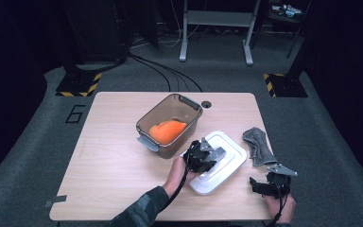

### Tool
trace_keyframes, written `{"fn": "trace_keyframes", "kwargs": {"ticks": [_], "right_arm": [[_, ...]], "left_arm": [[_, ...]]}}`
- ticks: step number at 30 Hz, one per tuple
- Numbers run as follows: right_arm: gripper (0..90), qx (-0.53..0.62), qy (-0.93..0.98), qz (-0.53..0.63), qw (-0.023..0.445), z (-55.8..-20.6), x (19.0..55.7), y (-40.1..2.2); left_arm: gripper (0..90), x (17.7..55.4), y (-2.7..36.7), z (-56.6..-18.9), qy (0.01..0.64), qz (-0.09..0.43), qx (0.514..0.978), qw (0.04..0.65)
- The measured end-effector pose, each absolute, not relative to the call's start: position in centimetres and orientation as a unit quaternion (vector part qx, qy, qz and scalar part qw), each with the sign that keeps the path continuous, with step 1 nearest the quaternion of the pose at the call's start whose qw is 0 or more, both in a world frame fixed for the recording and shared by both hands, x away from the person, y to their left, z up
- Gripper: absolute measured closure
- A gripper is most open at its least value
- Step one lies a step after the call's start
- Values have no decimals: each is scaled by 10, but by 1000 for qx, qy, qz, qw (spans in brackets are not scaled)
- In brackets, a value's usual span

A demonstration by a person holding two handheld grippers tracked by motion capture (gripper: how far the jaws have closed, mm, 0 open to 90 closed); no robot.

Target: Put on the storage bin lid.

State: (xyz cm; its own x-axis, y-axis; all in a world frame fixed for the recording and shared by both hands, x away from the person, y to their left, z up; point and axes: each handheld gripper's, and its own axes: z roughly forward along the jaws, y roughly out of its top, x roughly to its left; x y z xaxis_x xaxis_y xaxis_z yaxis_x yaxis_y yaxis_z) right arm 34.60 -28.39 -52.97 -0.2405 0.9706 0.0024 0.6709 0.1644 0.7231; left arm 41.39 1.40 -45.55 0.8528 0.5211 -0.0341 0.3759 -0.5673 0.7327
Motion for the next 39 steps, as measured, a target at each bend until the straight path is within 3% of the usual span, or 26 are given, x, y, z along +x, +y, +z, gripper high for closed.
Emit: {"fn": "trace_keyframes", "kwargs": {"ticks": [39], "right_arm": [[34, 568, 722, 312, 242, -530, 346, -284]], "left_arm": [[667, 430, 29, -351, 250, 160, 855, 426]]}}
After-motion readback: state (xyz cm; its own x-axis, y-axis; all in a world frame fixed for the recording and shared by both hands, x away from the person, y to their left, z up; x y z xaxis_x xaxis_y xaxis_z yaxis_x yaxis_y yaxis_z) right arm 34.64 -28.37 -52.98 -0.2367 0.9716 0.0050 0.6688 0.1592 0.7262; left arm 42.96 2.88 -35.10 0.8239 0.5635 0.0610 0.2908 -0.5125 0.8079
